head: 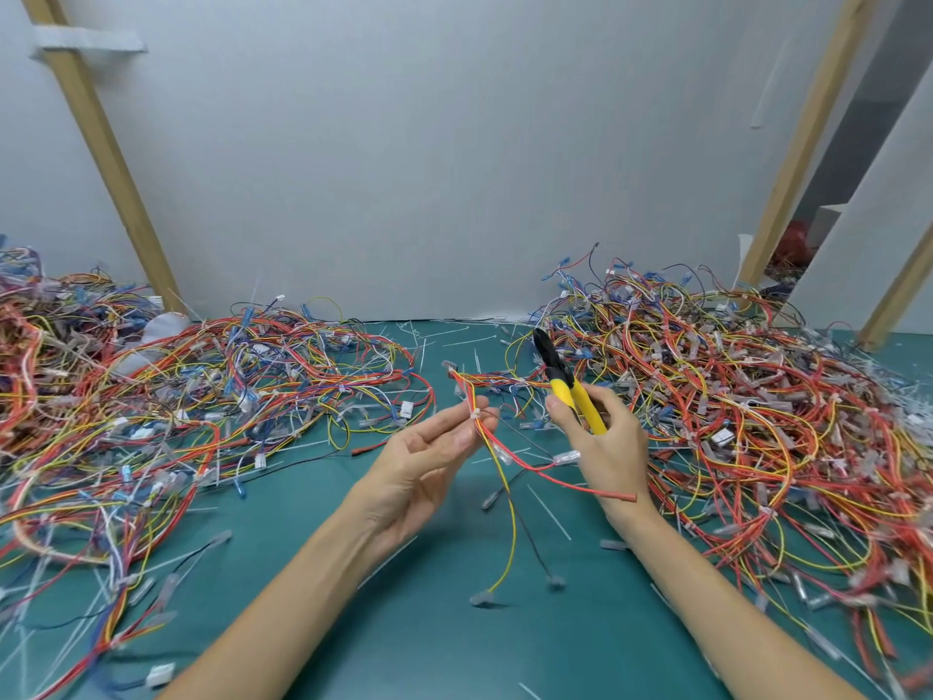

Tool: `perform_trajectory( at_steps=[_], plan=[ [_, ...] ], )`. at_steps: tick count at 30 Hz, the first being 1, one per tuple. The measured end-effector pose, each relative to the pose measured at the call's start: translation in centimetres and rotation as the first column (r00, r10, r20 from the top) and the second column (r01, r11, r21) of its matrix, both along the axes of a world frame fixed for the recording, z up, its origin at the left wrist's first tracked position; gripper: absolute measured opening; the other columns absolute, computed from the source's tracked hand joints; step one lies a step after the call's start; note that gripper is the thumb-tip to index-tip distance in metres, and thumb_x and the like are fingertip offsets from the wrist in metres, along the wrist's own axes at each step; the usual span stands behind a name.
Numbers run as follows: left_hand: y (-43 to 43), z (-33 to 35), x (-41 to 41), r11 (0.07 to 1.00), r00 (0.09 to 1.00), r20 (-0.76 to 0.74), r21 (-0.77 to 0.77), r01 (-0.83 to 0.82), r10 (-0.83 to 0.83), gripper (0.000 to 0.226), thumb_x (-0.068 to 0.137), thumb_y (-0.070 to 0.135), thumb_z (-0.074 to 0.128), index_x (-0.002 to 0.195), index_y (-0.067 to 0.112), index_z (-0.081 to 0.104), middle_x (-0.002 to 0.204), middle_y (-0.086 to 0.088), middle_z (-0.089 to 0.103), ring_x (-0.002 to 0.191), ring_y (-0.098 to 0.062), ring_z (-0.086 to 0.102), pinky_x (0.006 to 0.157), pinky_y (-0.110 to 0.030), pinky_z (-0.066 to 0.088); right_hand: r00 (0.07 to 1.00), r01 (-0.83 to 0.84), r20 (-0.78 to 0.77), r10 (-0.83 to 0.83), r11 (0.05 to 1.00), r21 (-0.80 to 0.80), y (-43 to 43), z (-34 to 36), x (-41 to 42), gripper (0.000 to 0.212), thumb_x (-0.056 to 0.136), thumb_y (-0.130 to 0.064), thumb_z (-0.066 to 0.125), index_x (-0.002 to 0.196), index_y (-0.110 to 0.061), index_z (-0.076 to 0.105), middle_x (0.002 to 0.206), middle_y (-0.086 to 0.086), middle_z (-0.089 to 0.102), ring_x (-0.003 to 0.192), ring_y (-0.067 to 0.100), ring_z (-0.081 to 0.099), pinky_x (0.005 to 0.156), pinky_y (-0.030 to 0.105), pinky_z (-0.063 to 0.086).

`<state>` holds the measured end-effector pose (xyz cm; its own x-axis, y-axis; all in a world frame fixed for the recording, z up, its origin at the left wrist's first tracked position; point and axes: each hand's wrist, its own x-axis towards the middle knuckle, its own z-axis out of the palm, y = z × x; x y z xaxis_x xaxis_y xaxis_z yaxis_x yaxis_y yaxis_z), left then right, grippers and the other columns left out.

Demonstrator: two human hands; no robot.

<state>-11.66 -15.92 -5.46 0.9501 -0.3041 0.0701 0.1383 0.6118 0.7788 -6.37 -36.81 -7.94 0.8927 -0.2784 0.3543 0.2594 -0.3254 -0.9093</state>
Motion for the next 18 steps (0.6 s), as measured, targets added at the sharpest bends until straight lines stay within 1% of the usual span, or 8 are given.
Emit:
perform_trajectory(
  at_steps=[3, 7, 9, 11, 12, 14, 16, 18],
  plan=[
    [-0.1, -0.3, 0.1, 0.997, 0.997, -0.042, -0.025, -0.066, 0.065, 0.068, 0.041, 0.016, 0.098, 0.103, 0.001, 0.075, 0.107, -0.015, 0.072, 0.099, -0.016, 0.070, 0.083, -0.017, 0.054, 1.000, -0.001, 0.001, 0.001, 1.000, -0.004, 0.0, -0.1, 0.1, 0.037, 0.079, -0.046, 0.076, 0.104, -0.021, 0.067, 0.089, -0.004, 0.068, 0.068, -0.006, 0.057, 0.060, 0.007, 0.041],
    [0.2, -0.5, 0.1, 0.997, 0.995, -0.092, -0.063, -0.045, 0.039, 0.059, 0.049, 0.010, 0.094, 0.104, 0.004, 0.073, 0.108, -0.012, 0.072, 0.094, -0.016, 0.071, 0.074, -0.023, 0.057, 1.000, 0.003, 0.001, -0.003, 1.000, -0.017, -0.1, -0.1, 0.1, 0.037, 0.079, -0.048, 0.076, 0.104, -0.022, 0.067, 0.089, -0.007, 0.067, 0.071, -0.006, 0.058, 0.060, 0.006, 0.040],
    [0.3, -0.6, 0.1, 0.997, 0.997, -0.083, -0.075, -0.010, 0.004, 0.057, 0.054, 0.011, 0.093, 0.106, 0.006, 0.070, 0.118, -0.013, 0.069, 0.105, -0.021, 0.068, 0.078, -0.033, 0.057, 1.000, 0.001, 0.009, -0.001, 1.000, -0.024, -0.1, -0.1, 0.1, 0.037, 0.079, -0.047, 0.076, 0.103, -0.021, 0.067, 0.088, -0.007, 0.068, 0.069, -0.003, 0.058, 0.060, 0.008, 0.040],
    [0.2, -0.8, 0.1, 0.993, 0.998, -0.036, -0.106, 0.044, -0.048, 0.060, 0.065, 0.010, 0.087, 0.117, 0.004, 0.059, 0.131, -0.014, 0.061, 0.121, -0.025, 0.059, 0.088, -0.043, 0.055, 1.000, -0.011, 0.014, 0.011, 1.000, -0.019, 0.0, -0.1, 0.1, 0.037, 0.079, -0.045, 0.077, 0.104, -0.019, 0.068, 0.089, -0.004, 0.069, 0.069, 0.000, 0.059, 0.060, 0.009, 0.042],
    [0.2, -0.9, 0.1, 0.992, 0.998, -0.010, -0.111, 0.057, -0.058, 0.061, 0.069, 0.009, 0.084, 0.122, 0.003, 0.054, 0.134, -0.014, 0.059, 0.125, -0.026, 0.056, 0.093, -0.045, 0.053, 1.000, -0.014, 0.014, 0.014, 1.000, -0.013, 0.0, -0.1, 0.1, 0.037, 0.079, -0.044, 0.077, 0.104, -0.019, 0.068, 0.088, -0.003, 0.070, 0.068, 0.002, 0.060, 0.060, 0.010, 0.042],
    [0.2, -1.1, 0.3, 0.994, 0.999, 0.013, -0.105, 0.037, -0.036, 0.056, 0.066, 0.011, 0.087, 0.114, 0.004, 0.061, 0.127, -0.012, 0.064, 0.122, -0.026, 0.059, 0.095, -0.045, 0.052, 1.000, -0.010, 0.022, 0.010, 1.000, -0.010, 0.1, -0.1, 0.1, 0.034, 0.078, -0.042, 0.078, 0.102, -0.020, 0.068, 0.083, -0.004, 0.069, 0.064, -0.001, 0.058, 0.059, 0.010, 0.042],
    [0.4, -1.3, 0.4, 0.995, 1.000, -0.006, -0.098, -0.005, 0.004, 0.048, 0.056, 0.013, 0.093, 0.098, 0.008, 0.071, 0.110, -0.010, 0.071, 0.108, -0.024, 0.067, 0.086, -0.040, 0.056, 0.999, -0.011, 0.031, 0.012, 1.000, -0.021, 0.1, 0.0, 0.0, 0.030, 0.079, -0.042, 0.078, 0.099, -0.023, 0.068, 0.082, -0.008, 0.068, 0.065, -0.004, 0.058, 0.059, 0.008, 0.042],
    [0.7, -1.4, 0.6, 0.995, 0.999, -0.045, -0.094, -0.031, 0.026, 0.045, 0.049, 0.014, 0.096, 0.088, 0.011, 0.073, 0.095, -0.007, 0.073, 0.092, -0.021, 0.071, 0.078, -0.036, 0.058, 0.999, -0.025, 0.031, 0.026, 0.999, -0.026, 0.0, 0.0, -0.1, 0.025, 0.079, -0.043, 0.078, 0.096, -0.028, 0.067, 0.084, -0.009, 0.068, 0.069, -0.002, 0.059, 0.061, 0.008, 0.042]
  ],
)
